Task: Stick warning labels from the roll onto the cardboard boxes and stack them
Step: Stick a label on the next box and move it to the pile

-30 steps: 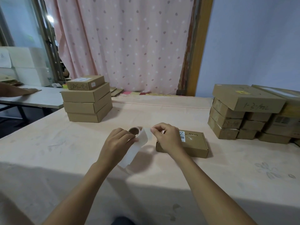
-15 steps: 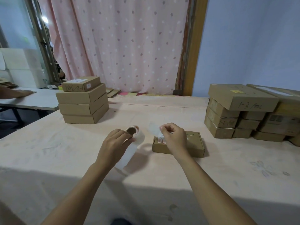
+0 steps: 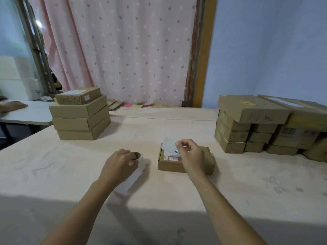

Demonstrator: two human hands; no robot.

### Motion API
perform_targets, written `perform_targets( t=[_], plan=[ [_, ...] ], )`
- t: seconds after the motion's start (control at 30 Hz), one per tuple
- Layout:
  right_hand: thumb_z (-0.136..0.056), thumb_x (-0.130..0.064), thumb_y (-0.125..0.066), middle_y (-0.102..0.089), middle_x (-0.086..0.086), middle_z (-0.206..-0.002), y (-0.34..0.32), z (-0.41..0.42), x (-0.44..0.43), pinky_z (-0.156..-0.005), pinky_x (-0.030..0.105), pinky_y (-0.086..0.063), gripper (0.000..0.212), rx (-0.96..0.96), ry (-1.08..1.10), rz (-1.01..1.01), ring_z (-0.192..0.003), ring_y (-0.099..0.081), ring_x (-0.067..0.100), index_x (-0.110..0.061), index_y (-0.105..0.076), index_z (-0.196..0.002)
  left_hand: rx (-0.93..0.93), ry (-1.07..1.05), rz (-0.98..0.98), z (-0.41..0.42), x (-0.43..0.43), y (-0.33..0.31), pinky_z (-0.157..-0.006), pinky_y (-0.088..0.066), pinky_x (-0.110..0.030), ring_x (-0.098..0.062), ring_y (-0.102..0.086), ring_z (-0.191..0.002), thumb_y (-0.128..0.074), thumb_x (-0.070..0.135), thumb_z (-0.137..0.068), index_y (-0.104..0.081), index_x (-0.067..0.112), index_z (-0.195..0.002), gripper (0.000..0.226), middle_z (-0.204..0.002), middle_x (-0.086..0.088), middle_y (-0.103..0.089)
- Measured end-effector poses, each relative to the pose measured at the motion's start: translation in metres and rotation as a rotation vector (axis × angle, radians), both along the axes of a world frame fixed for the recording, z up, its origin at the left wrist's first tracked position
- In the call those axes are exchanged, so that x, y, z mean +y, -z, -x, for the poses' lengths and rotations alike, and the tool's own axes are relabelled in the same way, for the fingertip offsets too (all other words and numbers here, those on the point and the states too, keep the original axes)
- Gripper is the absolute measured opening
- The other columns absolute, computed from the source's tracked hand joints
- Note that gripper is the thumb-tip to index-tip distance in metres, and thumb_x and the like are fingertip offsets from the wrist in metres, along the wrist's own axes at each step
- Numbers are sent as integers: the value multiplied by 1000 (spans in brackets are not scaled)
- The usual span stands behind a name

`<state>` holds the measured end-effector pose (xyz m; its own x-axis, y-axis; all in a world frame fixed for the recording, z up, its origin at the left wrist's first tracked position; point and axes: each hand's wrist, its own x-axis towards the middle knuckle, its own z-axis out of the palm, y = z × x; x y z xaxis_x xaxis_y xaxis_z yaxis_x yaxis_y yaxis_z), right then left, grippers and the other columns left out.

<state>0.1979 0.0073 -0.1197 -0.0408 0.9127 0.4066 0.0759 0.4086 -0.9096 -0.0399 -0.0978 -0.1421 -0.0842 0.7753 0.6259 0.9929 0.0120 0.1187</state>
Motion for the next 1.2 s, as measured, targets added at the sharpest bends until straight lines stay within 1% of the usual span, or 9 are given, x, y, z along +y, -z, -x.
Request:
perform_targets(
  t=[0.17, 0.3, 0.43, 0.53, 0.63, 0.73, 0.87, 1.0, 1.2],
  plan=[
    [-91, -19, -74, -73, -13, -88, 4, -8, 1, -77, 31, -56, 14, 34, 21, 10, -86, -67, 5, -31, -68, -89, 22, 3, -8, -5, 3, -16, -67, -37, -31, -21, -55, -76, -68, 48, -80, -74, 22, -95, 31, -79, 9, -71],
    [-91, -17, -73, -71, -14, -89, 4, -11, -3, -73, 26, -55, 17, 22, 50, -50, -83, -66, 5, -32, -66, -90, -155, 29, -41, -39, 4, -35, -70, -38, -30, -13, -50, -80, -73, 40, -87, -75, 21, -97, 22, -82, 13, -69],
    [-91, -19, -73, -68, -21, -88, 6, -17, -9, -73, 32, -55, 11, -112, 140, -220, -78, -62, 2, -27, -68, -94, -640, 122, 30, -94, 9, -50, -68, -43, -22, -4, -58, -75, -66, 38, -94, -78, 23, -82, 22, -78, 13, -72],
    [-89, -20, -73, -68, -14, -87, 8, -27, -13, -67, 25, -49, 4, -250, 275, -520, -71, -58, 3, -20, -69, -91, -1064, 197, 21, -130, 19, -54, -60, -39, -25, -3, -57, -60, -69, 33, -93, -78, 17, -72, 28, -70, 5, -73],
    [-91, -26, -73, -68, -8, -85, 14, -40, -13, -68, 23, -43, 11, -333, 338, -667, -75, -59, 11, -16, -70, -89, -1267, 210, -29, -152, 29, -52, -74, -52, -33, -3, -70, -76, -74, 28, -88, -81, 20, -73, 19, -77, 7, -77],
    [-89, -19, -78, -69, -6, -85, 25, -54, -9, -73, 23, -43, 9, -393, 372, -747, -78, -62, 14, -15, -71, -87, -1297, 197, -12, -170, 38, -50, -90, -55, -43, -13, -72, -87, -79, 26, -83, -82, 24, -71, 12, -78, 7, -77],
    [-91, -27, -74, -70, -1, -92, 33, -74, -1, -77, 30, -49, 11, -492, 370, -791, -87, -62, 20, -16, -72, -93, -1304, 170, 44, -184, 53, -46, -93, -55, -45, -15, -71, -91, -77, 26, -78, -81, 31, -69, 11, -77, 12, -76],
    [-94, -40, -68, -68, -3, -96, 37, -103, 9, -78, 25, -46, 24, -490, 377, -670, -91, -59, 16, -16, -70, -96, -1256, 164, 59, -189, 69, -47, -64, -45, -12, 5, -64, -73, -75, 21, -86, -81, 18, -78, 10, -79, 5, -76],
    [-96, -28, -68, -63, -7, -96, 55, -129, 20, -70, 25, -44, 9, -457, 413, -397, -88, -47, 4, -19, -65, -96, -1084, 111, 205, -194, 99, -34, -67, -48, -31, -18, -66, -76, -76, 25, -87, -77, 23, -71, 16, -72, 5, -73]
  ],
)
